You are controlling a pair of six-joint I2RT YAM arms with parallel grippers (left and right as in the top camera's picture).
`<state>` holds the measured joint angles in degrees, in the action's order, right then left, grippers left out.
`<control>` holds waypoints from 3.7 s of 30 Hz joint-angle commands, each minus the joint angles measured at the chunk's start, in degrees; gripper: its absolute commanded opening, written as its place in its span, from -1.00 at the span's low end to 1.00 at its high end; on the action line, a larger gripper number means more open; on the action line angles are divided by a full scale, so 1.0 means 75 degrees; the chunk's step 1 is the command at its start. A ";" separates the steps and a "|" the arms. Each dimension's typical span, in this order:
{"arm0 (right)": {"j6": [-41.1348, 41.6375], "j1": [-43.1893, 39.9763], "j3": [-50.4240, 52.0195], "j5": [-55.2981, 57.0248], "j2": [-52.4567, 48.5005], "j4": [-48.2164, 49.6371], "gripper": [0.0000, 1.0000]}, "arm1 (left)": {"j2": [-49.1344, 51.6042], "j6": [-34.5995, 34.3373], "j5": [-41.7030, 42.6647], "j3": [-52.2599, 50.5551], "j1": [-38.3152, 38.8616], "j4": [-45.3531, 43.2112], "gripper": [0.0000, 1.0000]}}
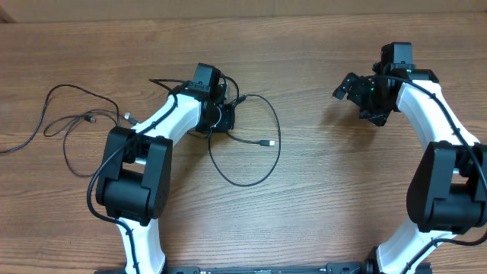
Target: Untangle cables
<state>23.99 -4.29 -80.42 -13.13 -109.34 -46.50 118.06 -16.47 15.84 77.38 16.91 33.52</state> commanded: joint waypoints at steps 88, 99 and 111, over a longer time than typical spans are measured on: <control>0.0003 0.0006 -0.0122 0.0032 0.0189 0.0012 1.00 | 0.0210 -0.1763 -0.0533 -0.0361 0.0857 0.3920 -0.14; 0.0003 0.0006 -0.0122 0.0029 0.0189 0.0012 1.00 | 0.0210 -0.1859 0.0632 -0.0533 0.1393 0.2961 -0.92; 0.0003 0.0006 -0.0122 0.0029 0.0189 0.0012 1.00 | -0.0090 -0.1061 0.1580 0.0117 0.1597 0.2955 -0.92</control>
<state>23.99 -4.29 -80.42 -13.08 -109.34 -46.50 117.34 -26.87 26.96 75.37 28.88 53.74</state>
